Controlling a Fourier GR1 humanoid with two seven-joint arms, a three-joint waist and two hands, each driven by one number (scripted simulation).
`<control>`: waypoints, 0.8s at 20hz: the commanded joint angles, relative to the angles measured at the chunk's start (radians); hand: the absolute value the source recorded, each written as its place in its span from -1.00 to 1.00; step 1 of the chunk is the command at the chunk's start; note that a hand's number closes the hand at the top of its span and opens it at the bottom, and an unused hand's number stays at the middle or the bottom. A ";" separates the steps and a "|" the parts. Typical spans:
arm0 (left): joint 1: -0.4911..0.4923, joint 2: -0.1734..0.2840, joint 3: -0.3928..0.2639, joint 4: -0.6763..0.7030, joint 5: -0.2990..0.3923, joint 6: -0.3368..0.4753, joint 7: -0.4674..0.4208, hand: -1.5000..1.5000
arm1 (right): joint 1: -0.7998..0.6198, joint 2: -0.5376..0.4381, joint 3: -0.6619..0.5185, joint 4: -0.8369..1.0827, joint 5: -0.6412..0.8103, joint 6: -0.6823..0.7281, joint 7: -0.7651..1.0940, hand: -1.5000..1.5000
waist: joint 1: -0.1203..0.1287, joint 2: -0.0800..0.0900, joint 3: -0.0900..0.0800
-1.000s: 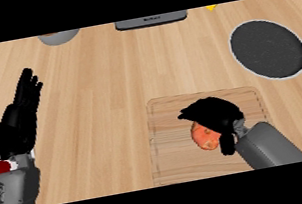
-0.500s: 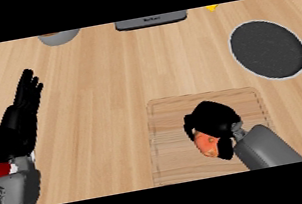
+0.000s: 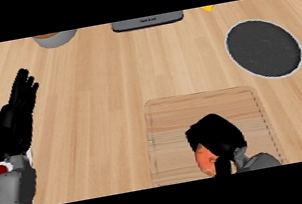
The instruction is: Pick the squash from the cutting board and place it in the pan
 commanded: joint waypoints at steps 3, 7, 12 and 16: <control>0.036 -0.017 -0.014 0.000 -0.018 0.009 -0.029 0.00 | 0.058 0.056 -0.023 -0.264 0.040 -0.172 0.135 1.00 | -0.007 -0.004 0.000; -0.007 -0.004 0.012 0.023 -0.005 0.011 -0.022 0.00 | 0.166 0.048 0.006 -0.454 0.044 -0.250 0.136 1.00 | -0.011 0.000 0.000; -0.023 -0.040 -0.031 -0.024 -0.042 0.052 0.025 0.00 | 0.123 0.057 -0.075 -0.603 -0.016 -0.206 0.209 1.00 | 0.008 0.003 0.000; -0.052 -0.030 -0.001 0.069 -0.005 0.009 -0.032 0.00 | -0.072 0.057 -0.282 -0.461 -0.175 -0.255 0.207 1.00 | 0.016 0.010 0.000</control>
